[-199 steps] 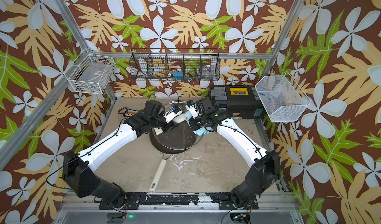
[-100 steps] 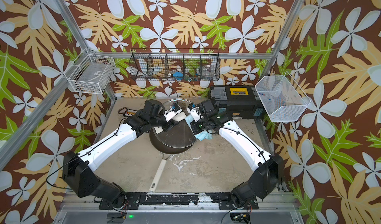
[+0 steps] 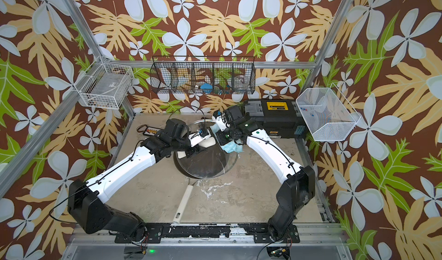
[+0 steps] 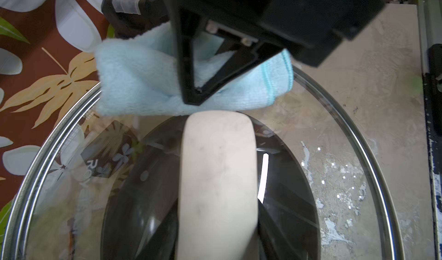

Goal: Wipe the pot lid with a cloth
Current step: Wipe the pot lid.

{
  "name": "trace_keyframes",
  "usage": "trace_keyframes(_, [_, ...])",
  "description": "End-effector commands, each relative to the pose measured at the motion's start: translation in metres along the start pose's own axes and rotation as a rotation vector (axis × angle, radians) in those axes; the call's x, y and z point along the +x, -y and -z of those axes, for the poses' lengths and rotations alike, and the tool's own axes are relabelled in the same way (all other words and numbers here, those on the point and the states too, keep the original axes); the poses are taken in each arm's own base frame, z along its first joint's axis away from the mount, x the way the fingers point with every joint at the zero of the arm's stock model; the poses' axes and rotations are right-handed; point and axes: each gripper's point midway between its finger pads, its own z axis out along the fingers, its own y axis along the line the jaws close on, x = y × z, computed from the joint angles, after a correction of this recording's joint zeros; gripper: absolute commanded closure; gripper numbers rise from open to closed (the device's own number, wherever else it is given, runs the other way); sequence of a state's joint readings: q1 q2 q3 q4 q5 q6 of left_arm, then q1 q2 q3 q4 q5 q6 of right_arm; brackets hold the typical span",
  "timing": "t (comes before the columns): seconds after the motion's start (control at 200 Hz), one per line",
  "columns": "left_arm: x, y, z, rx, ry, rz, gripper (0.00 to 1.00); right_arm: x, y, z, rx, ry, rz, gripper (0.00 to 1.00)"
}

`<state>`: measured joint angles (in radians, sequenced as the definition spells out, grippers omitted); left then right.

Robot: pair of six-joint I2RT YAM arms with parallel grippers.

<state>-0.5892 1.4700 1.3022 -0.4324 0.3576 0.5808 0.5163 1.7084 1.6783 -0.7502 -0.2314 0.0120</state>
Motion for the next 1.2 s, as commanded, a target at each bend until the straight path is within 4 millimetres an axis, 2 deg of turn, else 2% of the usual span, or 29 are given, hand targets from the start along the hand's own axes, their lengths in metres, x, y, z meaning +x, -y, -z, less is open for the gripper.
trace_keyframes(0.0, [-0.041, 0.011, 0.013, 0.062, 0.187, -0.131, 1.0, -0.004, 0.001, -0.002, 0.0, -0.008, 0.033, 1.0])
trace_keyframes(0.145, [-0.038, 0.022, 0.017, 0.102, 0.201, -0.169, 1.0, -0.011, -0.003, -0.001, -0.018, 0.0, 0.082, 1.0])
trace_keyframes(0.38, [-0.04, 0.023, 0.018, 0.104, 0.209, -0.185, 1.0, -0.012, -0.024, -0.001, -0.144, -0.002, 0.125, 1.0])
trace_keyframes(0.591, [-0.045, 0.023, 0.017, 0.115, 0.223, -0.191, 1.0, -0.021, -0.04, -0.004, -0.203, 0.016, 0.152, 1.0])
trace_keyframes(0.806, [-0.048, 0.021, 0.014, 0.12, 0.226, -0.194, 1.0, -0.038, -0.065, -0.012, -0.278, 0.028, 0.202, 1.0])
trace_keyframes(0.931, [-0.05, 0.021, 0.013, 0.12, 0.23, -0.198, 1.0, -0.044, -0.088, -0.017, -0.369, 0.033, 0.214, 1.0])
trace_keyframes(1.081, [-0.051, 0.018, 0.012, 0.112, 0.232, -0.199, 1.0, -0.043, -0.111, -0.024, -0.454, 0.02, 0.227, 1.0])
trace_keyframes(1.196, [-0.053, 0.018, 0.011, 0.112, 0.237, -0.203, 1.0, -0.039, -0.122, -0.029, -0.488, 0.007, 0.227, 1.0])
